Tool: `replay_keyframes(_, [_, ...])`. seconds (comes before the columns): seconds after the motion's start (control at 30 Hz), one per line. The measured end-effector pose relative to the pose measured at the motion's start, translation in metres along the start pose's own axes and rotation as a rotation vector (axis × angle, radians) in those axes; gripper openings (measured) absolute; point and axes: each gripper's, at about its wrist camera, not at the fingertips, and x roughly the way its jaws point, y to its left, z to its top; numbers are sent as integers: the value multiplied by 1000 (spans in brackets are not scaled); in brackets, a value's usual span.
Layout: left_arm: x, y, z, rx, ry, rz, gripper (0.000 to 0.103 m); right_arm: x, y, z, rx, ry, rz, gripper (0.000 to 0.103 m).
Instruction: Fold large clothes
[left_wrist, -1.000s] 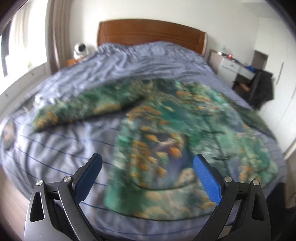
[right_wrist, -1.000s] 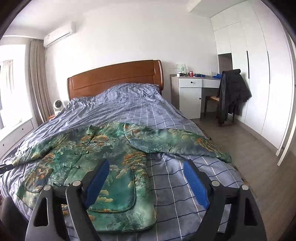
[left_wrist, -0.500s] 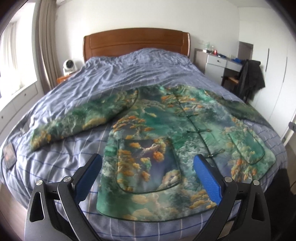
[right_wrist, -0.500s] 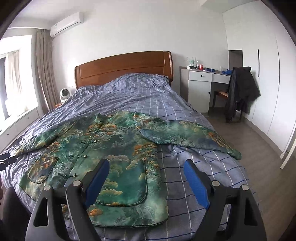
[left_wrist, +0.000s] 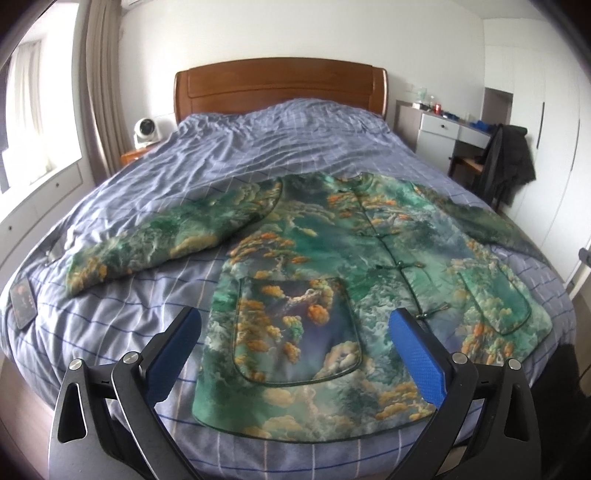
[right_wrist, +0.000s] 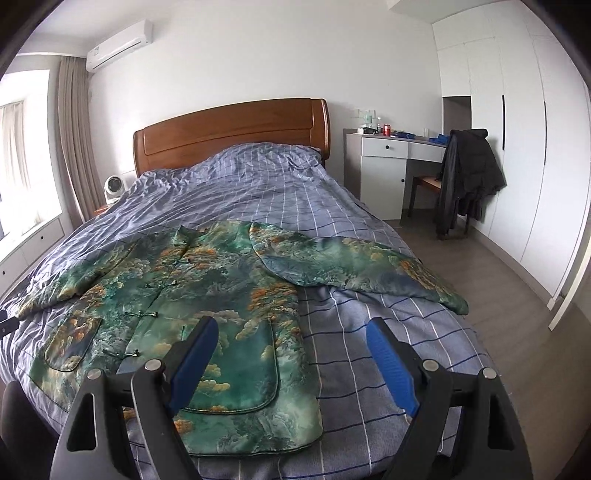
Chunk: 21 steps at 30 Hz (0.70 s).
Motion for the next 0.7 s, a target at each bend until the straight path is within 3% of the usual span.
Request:
replay_keyframes(0.47, [-4,-10,-2,57,-18,33,102,17,-17,-6,33,60,-53,84])
replay_keyframes(0.6, [-2,-13,-2,70,3,40,102,39,-64,0,108,106,-63,84])
replay_keyframes(0.7, [-1,-18,-2,81,8,52,102,62,-131,11,287,111,-53,84])
